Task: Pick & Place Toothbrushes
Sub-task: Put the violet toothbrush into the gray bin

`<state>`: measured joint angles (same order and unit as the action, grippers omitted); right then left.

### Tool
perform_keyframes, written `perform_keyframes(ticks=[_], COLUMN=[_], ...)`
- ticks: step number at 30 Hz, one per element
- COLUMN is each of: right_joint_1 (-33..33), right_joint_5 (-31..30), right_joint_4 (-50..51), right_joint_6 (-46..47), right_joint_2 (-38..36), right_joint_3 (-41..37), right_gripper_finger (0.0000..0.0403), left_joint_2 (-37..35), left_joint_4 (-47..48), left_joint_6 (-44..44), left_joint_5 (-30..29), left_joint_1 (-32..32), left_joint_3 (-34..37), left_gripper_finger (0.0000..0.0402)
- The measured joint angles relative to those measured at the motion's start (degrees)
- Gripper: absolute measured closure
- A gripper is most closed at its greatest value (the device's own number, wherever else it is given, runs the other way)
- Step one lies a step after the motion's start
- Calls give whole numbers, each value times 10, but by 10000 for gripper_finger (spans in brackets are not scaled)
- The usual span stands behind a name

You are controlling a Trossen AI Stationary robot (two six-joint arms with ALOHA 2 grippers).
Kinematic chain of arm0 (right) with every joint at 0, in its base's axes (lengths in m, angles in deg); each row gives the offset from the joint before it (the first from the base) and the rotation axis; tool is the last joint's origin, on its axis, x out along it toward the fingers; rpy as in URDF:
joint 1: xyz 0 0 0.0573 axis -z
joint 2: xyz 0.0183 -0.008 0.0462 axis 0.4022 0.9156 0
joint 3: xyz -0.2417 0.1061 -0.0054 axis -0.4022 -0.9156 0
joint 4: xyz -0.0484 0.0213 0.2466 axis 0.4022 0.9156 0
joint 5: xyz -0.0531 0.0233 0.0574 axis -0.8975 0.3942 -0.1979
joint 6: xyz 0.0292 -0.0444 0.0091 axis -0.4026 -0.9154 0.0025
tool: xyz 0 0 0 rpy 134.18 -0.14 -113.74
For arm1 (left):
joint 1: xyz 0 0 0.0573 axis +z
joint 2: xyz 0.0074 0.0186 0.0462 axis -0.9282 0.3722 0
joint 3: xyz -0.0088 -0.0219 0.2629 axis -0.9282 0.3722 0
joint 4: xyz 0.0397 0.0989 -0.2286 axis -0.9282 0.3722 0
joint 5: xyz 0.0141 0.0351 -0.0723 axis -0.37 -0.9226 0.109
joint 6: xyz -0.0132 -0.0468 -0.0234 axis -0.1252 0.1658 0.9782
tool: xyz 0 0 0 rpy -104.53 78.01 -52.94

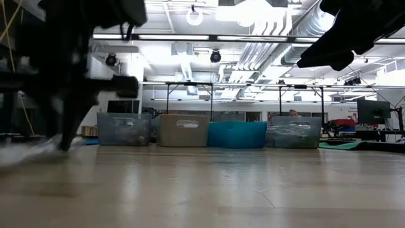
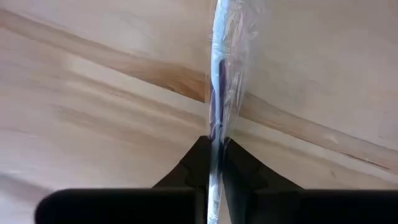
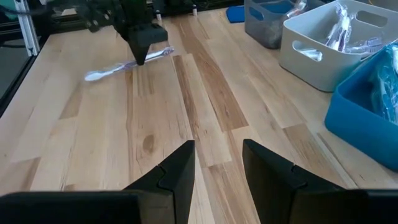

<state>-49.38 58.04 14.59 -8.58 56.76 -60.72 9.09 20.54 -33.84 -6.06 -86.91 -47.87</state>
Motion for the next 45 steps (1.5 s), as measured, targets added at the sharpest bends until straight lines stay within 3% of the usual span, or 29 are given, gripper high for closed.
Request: perform_keyframes(ticks=[10,20,29,33,45], right_joint_1=[0,0,0,0,0], right_joint_5=[1,2,2,2,2], right_joint_4=[0,1,4,5,5], right_joint_6=[0,0,0,0,-4], right_joint_2=[0,0,0,0,0], right_joint_3=[0,0,0,0,0], right_gripper_finger=[275,275,275,275,275], left_joint_2=[-1,-2,-2,-2,17], left_joint_4=[106,115,38,0,-98], left_joint_6=[-63,-131,-164,-203,-220], left_joint_5=[-95,-170,-174,-161,11], left_joint_1=[27,159,297,361,541], left_joint_3=[-117,-182,-214,-214,-214], left_gripper_finger=[386,387,387,387,387])
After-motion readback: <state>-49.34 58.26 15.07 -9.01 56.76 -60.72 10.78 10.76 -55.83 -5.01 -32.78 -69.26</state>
